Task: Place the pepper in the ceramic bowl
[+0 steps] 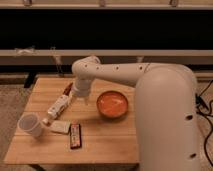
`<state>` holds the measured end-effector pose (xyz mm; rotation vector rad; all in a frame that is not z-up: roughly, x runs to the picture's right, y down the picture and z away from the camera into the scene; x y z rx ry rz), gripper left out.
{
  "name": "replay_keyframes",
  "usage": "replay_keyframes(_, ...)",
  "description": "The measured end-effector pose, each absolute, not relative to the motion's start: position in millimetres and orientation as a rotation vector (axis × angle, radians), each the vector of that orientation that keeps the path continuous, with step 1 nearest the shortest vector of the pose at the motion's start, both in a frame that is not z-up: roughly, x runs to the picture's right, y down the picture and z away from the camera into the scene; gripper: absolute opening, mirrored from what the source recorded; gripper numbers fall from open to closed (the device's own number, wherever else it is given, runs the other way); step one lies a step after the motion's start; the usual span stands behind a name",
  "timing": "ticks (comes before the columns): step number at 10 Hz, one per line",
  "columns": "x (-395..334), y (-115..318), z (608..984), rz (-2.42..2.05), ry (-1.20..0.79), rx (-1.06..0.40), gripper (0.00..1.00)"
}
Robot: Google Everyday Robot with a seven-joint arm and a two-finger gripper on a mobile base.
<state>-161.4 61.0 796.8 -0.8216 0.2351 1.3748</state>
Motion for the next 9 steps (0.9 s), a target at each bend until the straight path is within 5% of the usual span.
replay_keyframes(9, -244, -10, 885, 1.324, 0.109, -0.675, 0.65)
